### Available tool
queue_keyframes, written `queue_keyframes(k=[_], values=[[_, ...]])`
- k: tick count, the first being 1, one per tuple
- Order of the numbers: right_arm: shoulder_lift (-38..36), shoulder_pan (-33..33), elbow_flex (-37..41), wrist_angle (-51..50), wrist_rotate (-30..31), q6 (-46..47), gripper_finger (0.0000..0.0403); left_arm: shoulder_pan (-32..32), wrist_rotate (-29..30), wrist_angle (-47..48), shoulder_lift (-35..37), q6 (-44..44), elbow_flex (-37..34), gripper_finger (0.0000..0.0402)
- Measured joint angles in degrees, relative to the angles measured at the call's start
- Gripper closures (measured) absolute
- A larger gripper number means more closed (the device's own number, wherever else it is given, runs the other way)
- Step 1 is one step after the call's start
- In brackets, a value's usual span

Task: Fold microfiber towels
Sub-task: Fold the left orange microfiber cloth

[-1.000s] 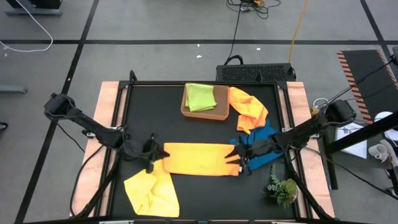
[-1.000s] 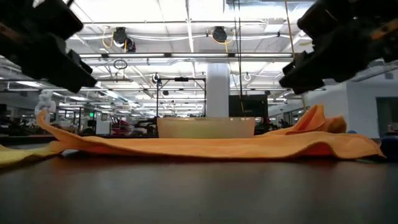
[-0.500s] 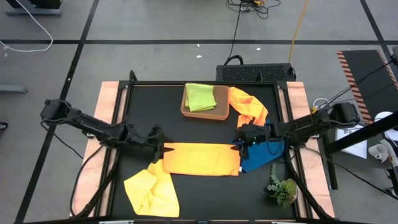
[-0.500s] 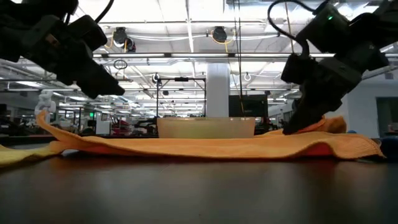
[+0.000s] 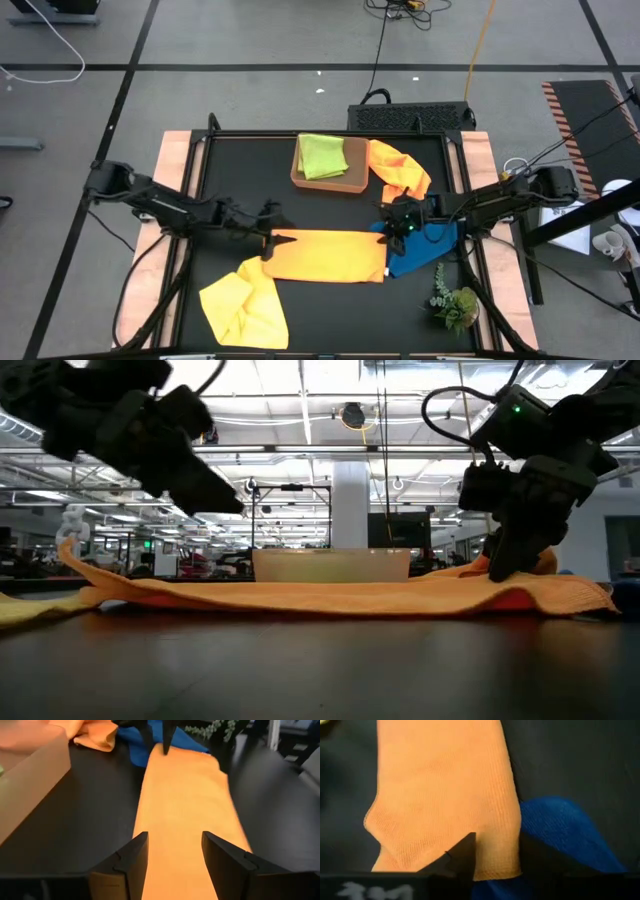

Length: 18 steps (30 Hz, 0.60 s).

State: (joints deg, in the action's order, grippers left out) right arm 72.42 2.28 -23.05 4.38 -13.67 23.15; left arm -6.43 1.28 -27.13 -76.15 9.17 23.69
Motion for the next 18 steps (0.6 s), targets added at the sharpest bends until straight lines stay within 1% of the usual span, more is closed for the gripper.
queue_keyframes(k=[2,6,7,8,12,14,18], values=[[0.0,0.0,0.0,0.8,0.0,-1.4,0.0305,0.8,-1.0,0.0,-3.7,-2.1,3.4,0.0215],[-0.1,0.0,0.0,2.2,0.0,-2.9,0.0377,3.1,-5.0,0.0,-10.0,-5.4,10.1,0.0215],[-0.3,0.0,0.0,2.7,0.0,-3.1,0.0389,3.7,-6.1,0.0,-11.8,-6.0,11.8,0.0215],[-0.5,0.0,0.0,3.5,0.0,-3.3,0.0395,4.3,-7.2,0.3,-13.5,-6.6,13.6,0.0215],[-2.1,-0.5,0.0,7.3,0.1,-3.3,0.0392,6.7,-12.4,0.4,-21.0,-7.9,21.2,0.0215],[-3.4,-0.9,0.0,8.3,0.2,-3.5,0.0397,7.9,-15.7,0.3,-25.0,-8.0,25.4,0.0215],[-5.8,-1.4,0.0,9.1,0.4,-3.9,0.0400,9.9,-22.1,0.7,-31.7,-6.0,33.6,0.0215]])
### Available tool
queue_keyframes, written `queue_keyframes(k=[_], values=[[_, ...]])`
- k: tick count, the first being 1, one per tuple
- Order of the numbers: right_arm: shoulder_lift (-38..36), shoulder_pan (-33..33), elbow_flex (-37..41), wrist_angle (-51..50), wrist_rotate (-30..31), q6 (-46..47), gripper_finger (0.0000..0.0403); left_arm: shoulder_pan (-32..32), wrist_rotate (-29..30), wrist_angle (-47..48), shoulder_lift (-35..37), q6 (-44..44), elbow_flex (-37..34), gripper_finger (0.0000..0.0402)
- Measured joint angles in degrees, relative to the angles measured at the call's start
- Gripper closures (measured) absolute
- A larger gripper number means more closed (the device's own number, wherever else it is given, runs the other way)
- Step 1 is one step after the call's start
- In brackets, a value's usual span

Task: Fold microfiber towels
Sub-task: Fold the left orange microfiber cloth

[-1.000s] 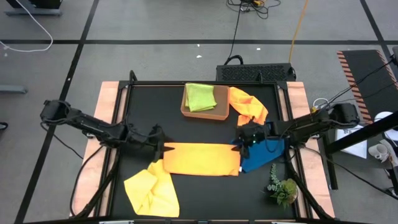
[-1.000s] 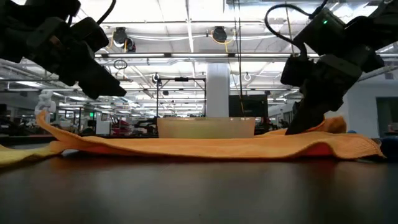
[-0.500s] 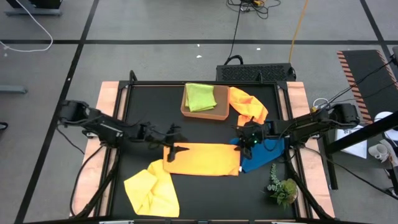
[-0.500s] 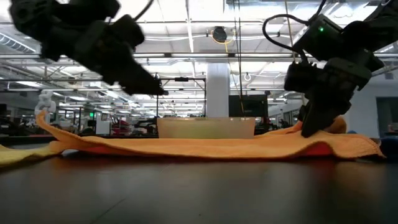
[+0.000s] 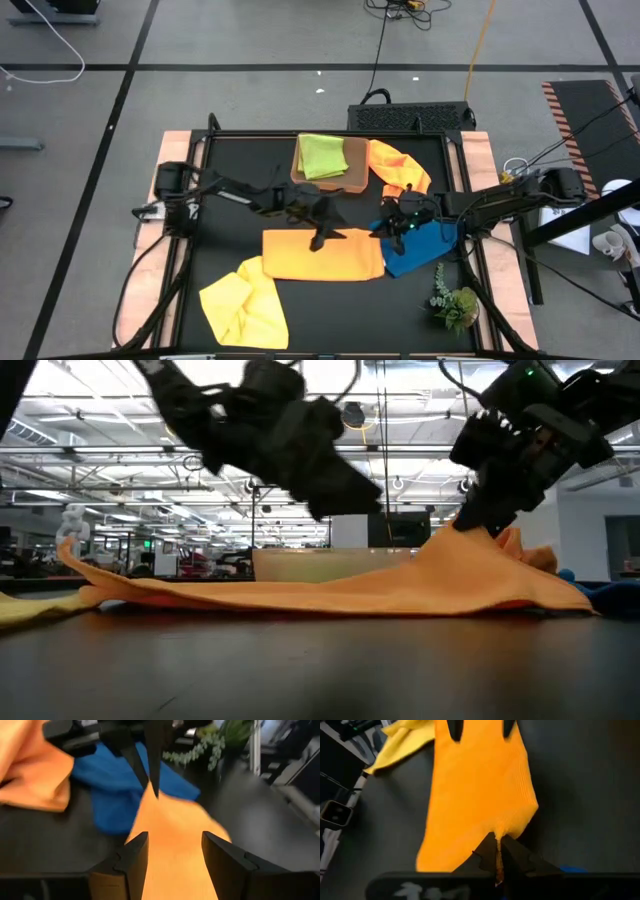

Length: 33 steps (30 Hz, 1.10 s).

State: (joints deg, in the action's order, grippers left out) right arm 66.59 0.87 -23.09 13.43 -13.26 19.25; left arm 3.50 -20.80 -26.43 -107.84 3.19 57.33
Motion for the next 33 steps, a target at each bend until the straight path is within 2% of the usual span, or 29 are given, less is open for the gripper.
queue_keyframes(k=[9,13,17,25,28,33], values=[[-1.8,-1.0,0.0,0.1,1.4,-0.9,0.0402,1.9,-6.8,12.4,-10.6,0.7,19.1,0.0215],[-1.8,-1.0,0.0,0.4,1.5,-1.5,0.0402,1.7,-7.2,18.0,-13.7,0.4,25.0,0.0215],[-1.8,-1.0,0.0,0.5,1.4,-2.1,0.0402,1.8,-6.6,21.7,-15.5,0.6,27.3,0.0215],[-1.8,-1.0,0.0,2.7,1.4,-3.2,0.0402,1.7,-6.8,21.9,-15.9,-1.0,27.6,0.0221],[-1.8,-1.0,0.0,3.4,1.4,-3.7,0.0403,1.2,-7.6,21.8,-15.9,-6.1,27.6,0.0259],[-1.8,-1.1,0.0,5.1,0.7,-3.7,0.0403,0.4,-7.7,21.9,-15.9,-9.7,27.6,0.0378]])
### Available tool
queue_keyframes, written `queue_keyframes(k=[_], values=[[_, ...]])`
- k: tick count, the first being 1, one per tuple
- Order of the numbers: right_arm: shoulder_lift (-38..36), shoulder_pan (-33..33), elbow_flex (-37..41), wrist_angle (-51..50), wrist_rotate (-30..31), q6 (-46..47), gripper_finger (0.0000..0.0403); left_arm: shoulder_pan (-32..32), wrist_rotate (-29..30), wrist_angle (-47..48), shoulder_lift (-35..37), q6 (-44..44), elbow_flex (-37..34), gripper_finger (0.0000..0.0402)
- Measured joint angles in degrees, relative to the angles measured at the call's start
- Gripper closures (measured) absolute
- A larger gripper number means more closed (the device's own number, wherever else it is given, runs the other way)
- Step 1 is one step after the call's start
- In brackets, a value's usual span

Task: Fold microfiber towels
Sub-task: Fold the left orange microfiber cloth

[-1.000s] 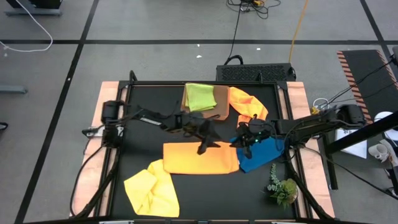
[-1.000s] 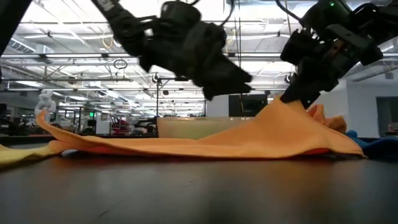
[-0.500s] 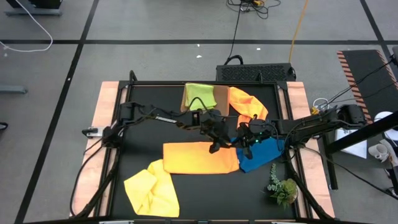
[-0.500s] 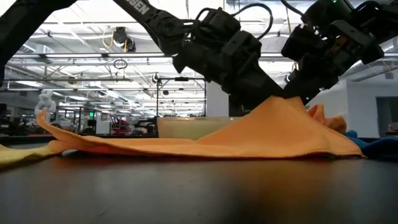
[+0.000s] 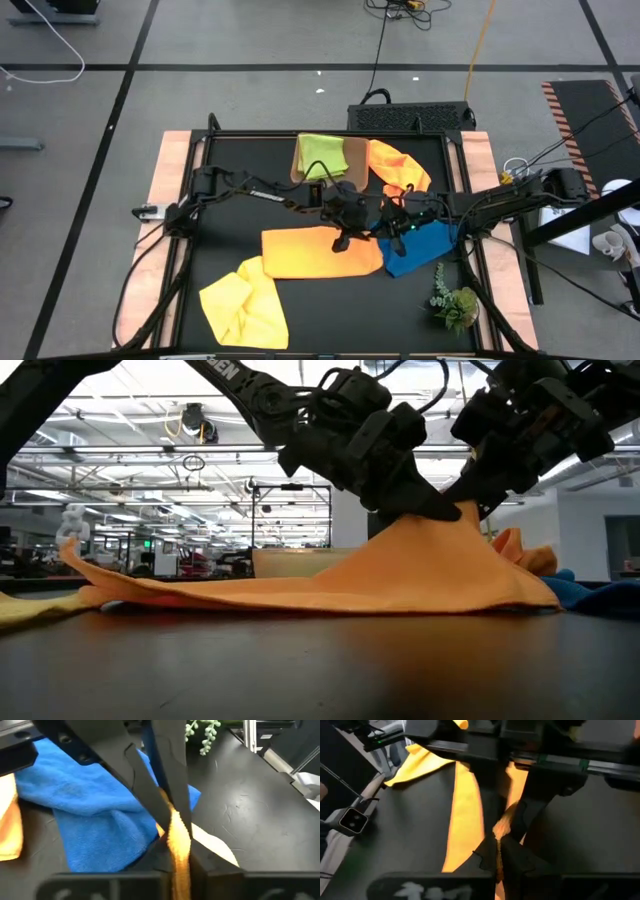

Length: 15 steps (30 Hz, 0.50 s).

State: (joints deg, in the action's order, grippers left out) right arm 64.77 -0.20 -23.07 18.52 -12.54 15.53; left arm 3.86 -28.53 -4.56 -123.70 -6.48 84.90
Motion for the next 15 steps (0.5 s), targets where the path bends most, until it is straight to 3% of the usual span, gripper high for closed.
queue_keyframes(k=[6,15], values=[[0.0,0.1,0.1,0.3,0.1,1.0,0.0390,-0.1,0.1,0.0,0.0,-0.5,0.0,0.0396],[-0.7,0.1,0.0,-0.8,-0.9,6.4,0.0296,0.3,1.3,4.2,2.8,-4.1,-0.1,0.0398]])
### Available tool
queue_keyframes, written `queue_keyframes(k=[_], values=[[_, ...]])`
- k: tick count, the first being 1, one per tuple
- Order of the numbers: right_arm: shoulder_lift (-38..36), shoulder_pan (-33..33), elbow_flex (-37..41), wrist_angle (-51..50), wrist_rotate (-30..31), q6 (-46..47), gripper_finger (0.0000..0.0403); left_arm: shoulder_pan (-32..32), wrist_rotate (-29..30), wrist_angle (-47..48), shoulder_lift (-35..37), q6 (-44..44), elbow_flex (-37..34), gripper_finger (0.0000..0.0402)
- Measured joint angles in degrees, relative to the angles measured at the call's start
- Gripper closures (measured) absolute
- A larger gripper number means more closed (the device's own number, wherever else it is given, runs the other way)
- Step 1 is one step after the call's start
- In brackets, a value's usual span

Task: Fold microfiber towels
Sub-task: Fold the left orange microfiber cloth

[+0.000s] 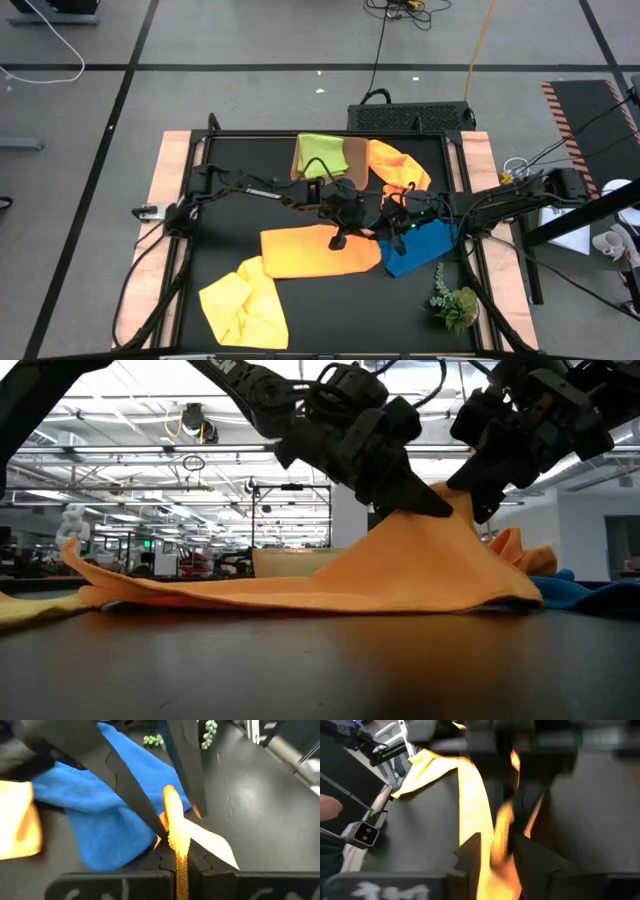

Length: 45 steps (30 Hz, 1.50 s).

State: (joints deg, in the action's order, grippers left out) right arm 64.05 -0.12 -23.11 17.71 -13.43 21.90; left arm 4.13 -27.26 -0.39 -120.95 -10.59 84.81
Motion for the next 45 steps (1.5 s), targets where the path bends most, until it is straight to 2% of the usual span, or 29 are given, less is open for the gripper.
queue_keyframes(k=[4,8,15,24,30,33,35,38,41,45], values=[[0.3,0.0,0.1,-3.3,0.2,3.7,0.0257,0.1,3.2,4.0,4.2,-3.7,0.0,0.0399],[1.6,0.0,1.9,-0.6,1.3,4.4,0.0235,0.1,3.8,6.3,6.8,-5.4,0.0,0.0400],[4.5,0.0,6.7,12.0,1.6,4.1,0.0228,-0.1,4.6,8.9,9.3,-6.9,0.1,0.0400],[9.0,0.0,7.6,28.8,1.4,-3.1,0.0212,-1.1,3.8,12.8,10.2,-10.7,0.1,0.0400],[14.6,0.0,5.2,29.0,1.4,-4.2,0.0164,-1.8,3.3,12.7,10.3,-12.2,0.1,0.0400],[17.3,0.0,4.6,29.1,1.4,-4.8,0.0156,-1.7,3.3,12.8,10.6,-12.2,0.1,0.0400],[18.2,0.0,4.6,28.9,1.4,-5.2,0.0164,-1.7,3.3,13.4,10.6,-12.2,0.1,0.0400],[18.8,0.0,4.6,28.8,1.4,-6.0,0.0202,-1.7,3.4,15.7,11.3,-12.3,0.0,0.0400],[18.5,0.0,4.7,29.2,0.7,-7.1,0.0267,-1.7,5.2,17.2,12.8,-12.9,0.0,0.0399],[16.3,0.0,4.7,29.4,-3.8,-8.5,0.0375,-1.7,6.7,18.5,15.1,-12.8,0.0,0.0399]])
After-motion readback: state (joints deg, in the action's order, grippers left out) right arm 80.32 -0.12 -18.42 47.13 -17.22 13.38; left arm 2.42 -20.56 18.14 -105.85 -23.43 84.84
